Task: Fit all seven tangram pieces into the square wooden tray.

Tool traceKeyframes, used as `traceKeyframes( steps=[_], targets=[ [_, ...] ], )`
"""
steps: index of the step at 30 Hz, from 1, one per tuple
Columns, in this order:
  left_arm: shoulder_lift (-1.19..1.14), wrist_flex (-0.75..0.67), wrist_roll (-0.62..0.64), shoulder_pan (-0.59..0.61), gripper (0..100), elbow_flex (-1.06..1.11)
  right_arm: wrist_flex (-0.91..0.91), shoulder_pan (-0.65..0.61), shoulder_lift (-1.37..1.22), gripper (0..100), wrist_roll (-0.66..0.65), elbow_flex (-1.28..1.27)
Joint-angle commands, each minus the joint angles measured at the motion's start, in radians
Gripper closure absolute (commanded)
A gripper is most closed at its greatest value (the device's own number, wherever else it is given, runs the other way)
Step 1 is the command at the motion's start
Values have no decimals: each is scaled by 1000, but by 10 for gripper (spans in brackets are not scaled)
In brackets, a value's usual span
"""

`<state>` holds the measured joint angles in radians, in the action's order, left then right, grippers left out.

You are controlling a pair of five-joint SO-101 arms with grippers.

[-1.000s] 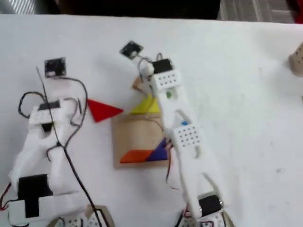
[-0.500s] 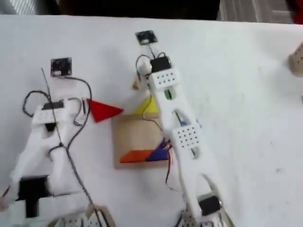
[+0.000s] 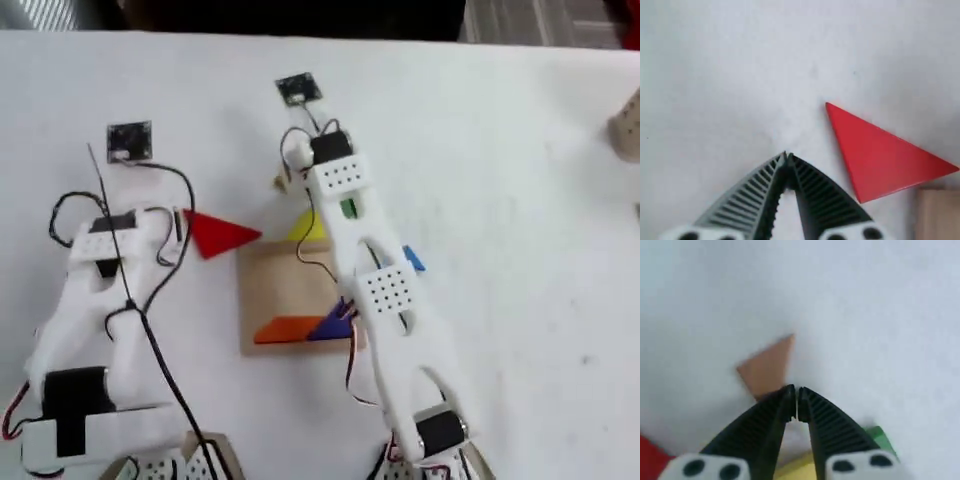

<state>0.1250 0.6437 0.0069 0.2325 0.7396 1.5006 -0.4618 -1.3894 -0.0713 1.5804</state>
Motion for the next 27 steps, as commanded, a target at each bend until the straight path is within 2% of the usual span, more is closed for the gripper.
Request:
traceKeyframes(
  steps=[1, 4, 7, 10, 16, 22, 25, 27],
  targets=[
    [47, -15, -9, 4, 980, -9, 53, -147, -10, 980, -34, 86],
    [47, -20, -9, 12, 980, -9, 67, -226, -13, 980, -84, 91],
    [47, -20, -9, 12, 980, -9, 102, -239, 12, 980, -117, 89],
    [50, -20, -8, 13, 980, -9, 151, -179, 77, 980, -114, 91],
    [51, -25, -3, 41, 980, -18, 208, -96, 286, 980, 12, 86],
    [51, -49, -3, 45, 980, -11, 96, -150, 251, 980, 20, 86],
    [51, -49, -3, 45, 980, -11, 1, -137, 177, 980, 14, 89],
    [51, -49, -3, 45, 980, -11, -64, -108, 130, 980, -48, 89]
  ],
)
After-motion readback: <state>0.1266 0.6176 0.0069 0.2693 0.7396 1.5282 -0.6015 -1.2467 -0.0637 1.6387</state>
